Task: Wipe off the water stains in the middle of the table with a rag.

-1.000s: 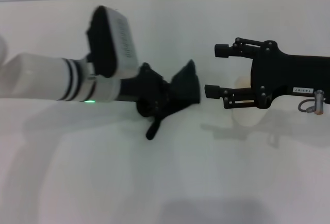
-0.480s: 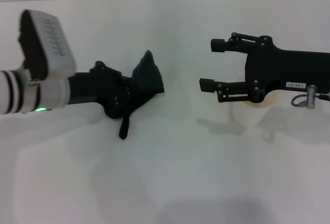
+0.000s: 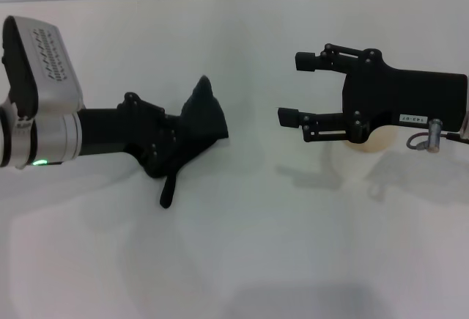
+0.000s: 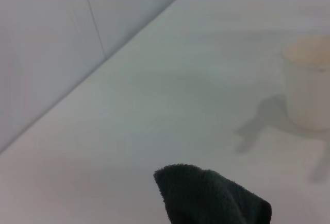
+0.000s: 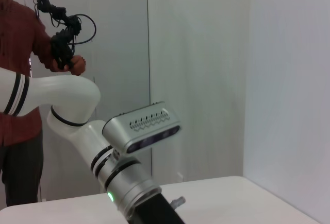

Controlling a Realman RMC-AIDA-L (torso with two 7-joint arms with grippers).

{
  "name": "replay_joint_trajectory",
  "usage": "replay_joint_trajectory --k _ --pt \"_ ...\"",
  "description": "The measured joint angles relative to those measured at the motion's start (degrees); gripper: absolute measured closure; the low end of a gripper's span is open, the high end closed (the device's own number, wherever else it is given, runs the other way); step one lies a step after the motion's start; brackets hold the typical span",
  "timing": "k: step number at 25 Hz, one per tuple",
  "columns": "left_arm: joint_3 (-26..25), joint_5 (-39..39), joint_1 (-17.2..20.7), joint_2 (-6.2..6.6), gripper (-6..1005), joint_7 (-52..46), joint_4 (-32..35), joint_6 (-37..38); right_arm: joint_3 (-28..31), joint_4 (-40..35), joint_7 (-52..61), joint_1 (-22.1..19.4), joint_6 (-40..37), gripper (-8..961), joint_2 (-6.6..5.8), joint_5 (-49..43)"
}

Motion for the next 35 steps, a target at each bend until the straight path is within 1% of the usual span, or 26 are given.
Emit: replay_joint_trajectory --k 4,8,11,16,20,24,26,28,32,33,35 --pt "-0.03 2.13 0.06 -0.27 905 -0.89 0.31 0.59 -0.07 0.06 -0.08 0.0 0.0 97 0.0 0.12" --pt "-0.11 3.39 0.14 -0.07 903 -2.41 0.89 2.18 -0.47 0.1 -0.22 -0.01 0.03 97 0.0 0.72" --pt "-0.19 3.46 1.05 -0.03 866 -4.02 2.93 2.72 -0.76 -0.01 -0.31 -0.09 0.31 97 0.0 0.92" --pt "-0.33 3.77 3.78 -0.49 805 -6.54 8.19 2.38 -1.11 -0.01 -0.4 -0.01 0.66 97 0.0 0.95" --pt "-1.61 3.75 4.68 -0.32 656 -7.78 10.7 2.18 -1.21 0.03 -0.47 -0.03 0.67 97 0.0 1.43" --pt "-6.68 3.1 4.23 -0.13 502 -6.21 12.21 4.01 -1.25 0.07 -0.49 -0.04 0.87 97 0.0 1.54" --pt "-9.49 2.05 3.58 0.19 425 -4.84 12.51 6.8 -1.2 0.07 -0.5 -0.04 1.02 97 0.0 1.55" --pt "-11.72 0.73 2.67 0.87 342 -4.19 12.35 10.73 -0.77 0.19 -0.51 -0.01 1.32 97 0.0 1.55" --pt "-14.12 -1.42 1.45 2.09 166 -4.01 11.93 19.38 0.23 0.59 -0.36 -0.03 1.77 97 -0.01 1.32" --pt "-14.36 -1.74 1.31 2.38 155 -4.17 11.89 22.14 0.48 0.72 -0.27 -0.04 1.88 97 -0.04 1.21" --pt "-14.37 -1.76 1.24 2.56 132 -4.43 11.88 23.93 0.93 1.31 -0.07 -0.02 1.91 97 -0.14 1.04"
